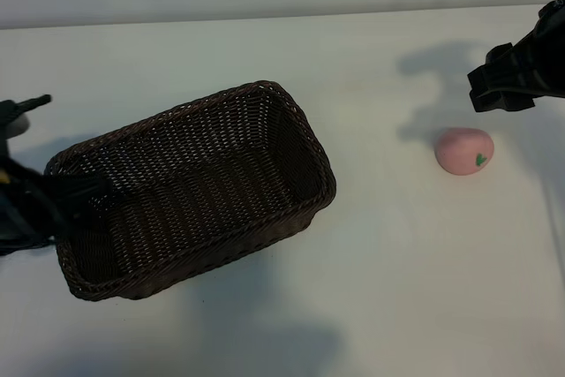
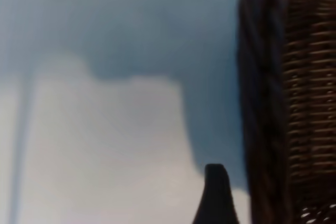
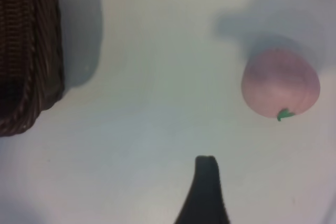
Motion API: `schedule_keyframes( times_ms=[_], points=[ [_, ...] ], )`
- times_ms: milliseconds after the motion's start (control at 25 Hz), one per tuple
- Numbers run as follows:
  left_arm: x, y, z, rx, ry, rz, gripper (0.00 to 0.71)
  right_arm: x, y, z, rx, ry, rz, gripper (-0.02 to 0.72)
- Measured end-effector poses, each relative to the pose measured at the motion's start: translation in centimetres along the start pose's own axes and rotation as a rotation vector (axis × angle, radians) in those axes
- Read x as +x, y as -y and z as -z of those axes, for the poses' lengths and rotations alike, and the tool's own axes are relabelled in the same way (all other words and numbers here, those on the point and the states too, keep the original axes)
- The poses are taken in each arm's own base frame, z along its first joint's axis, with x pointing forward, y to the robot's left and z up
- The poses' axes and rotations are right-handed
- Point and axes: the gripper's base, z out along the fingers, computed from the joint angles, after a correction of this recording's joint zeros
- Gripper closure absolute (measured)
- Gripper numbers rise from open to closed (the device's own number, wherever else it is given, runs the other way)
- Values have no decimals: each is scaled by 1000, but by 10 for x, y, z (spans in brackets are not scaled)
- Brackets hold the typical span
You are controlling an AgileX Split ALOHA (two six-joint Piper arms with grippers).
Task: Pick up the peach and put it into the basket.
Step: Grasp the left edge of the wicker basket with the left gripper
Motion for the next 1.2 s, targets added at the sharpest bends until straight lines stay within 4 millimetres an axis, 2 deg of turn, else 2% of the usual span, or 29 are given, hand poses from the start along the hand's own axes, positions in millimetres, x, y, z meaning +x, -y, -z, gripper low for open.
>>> schedule_keyframes(
  times_ms=[440, 840, 1000, 1200],
  points=[
    [-6, 6, -34, 1, -66, 0, 158, 0, 0, 0, -1, 0, 0, 138],
    [-7, 7, -48, -13, -94, 3, 159, 0, 0, 0, -1, 0, -1, 143],
    [-6, 6, -52, -19, -101, -1, 204, 0, 0, 0, -2, 0, -2, 143],
    [2, 1, -62, -33, -123, 8, 338, 0, 0, 0, -2, 0, -2, 143]
  ],
)
